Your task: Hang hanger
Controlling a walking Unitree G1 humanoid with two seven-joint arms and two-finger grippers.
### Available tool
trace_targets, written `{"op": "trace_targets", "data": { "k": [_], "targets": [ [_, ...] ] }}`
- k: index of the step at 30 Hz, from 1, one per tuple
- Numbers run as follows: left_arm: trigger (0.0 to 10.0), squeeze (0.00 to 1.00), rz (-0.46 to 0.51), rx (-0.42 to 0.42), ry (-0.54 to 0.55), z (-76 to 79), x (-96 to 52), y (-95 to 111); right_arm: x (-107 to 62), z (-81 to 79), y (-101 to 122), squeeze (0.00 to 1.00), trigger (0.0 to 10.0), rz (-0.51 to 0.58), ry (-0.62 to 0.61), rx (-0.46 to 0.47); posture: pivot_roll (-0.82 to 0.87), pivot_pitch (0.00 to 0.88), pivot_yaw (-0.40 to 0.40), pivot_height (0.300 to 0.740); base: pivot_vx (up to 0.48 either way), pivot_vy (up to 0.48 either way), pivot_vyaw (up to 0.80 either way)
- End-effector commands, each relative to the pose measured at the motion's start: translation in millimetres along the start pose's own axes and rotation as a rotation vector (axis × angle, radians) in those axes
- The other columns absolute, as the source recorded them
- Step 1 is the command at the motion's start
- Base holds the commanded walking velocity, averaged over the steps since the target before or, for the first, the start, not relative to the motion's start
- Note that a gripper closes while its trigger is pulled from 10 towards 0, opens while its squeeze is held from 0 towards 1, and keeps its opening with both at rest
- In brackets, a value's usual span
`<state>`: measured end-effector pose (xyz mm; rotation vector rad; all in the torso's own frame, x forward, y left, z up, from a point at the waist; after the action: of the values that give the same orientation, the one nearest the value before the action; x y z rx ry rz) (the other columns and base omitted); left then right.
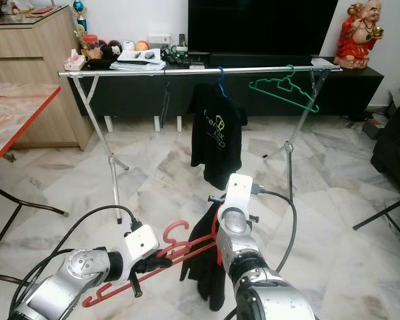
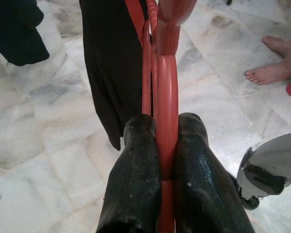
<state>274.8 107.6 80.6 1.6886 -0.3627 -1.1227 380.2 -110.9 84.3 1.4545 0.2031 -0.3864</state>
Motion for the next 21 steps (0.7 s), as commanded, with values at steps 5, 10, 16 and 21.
{"op": "trace_targets", "data": {
  "k": [5,10,16,21],
  "targets": [
    [10.0,0.0,0.003,0.016,0.055,-9.9,-6.5,0.4,1.8,1.2,15.1,0.0,10.0,0.047,0.001,0.012,0.08,0.0,-0.057,0.74,0.0,0.0,0.0],
    [10.0,0.0,-0.008,0.02,0.064,-10.6,-7.2,-2.5,2.1,2.5,13.7,0.0,10.0,0.043,0.005,0.008,0.08,0.0,-0.058,0.74,0.0,0.0,0.0],
    [10.0,0.0,-0.023,0.03,0.059,-8.9,-7.7,-5.4,2.3,2.1,14.0,0.0,10.0,0.047,0.03,-0.005,0.08,0.0,-0.06,0.74,0.0,0.0,0.0],
    [10.0,0.0,-0.054,0.058,0.067,-11.3,-9.8,-8.6,3.3,5.6,15.3,0.0,10.0,0.049,0.027,-0.01,0.09,0.0,-0.062,0.74,0.0,0.0,0.0]
  ]
}}
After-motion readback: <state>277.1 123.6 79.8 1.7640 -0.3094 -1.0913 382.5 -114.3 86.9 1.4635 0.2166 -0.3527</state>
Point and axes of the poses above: a point about 5 cm out from each wrist's last joint towards the gripper, its own x axis pointing out of the wrist towards the gripper, its own y axis along the axis of the wrist's last joint, z = x × y, the point moved 1 cm from there along x, pointing out of the wrist towards the gripper, and after that the axes turned 10 degrees about -x, right-handed, at the moved point
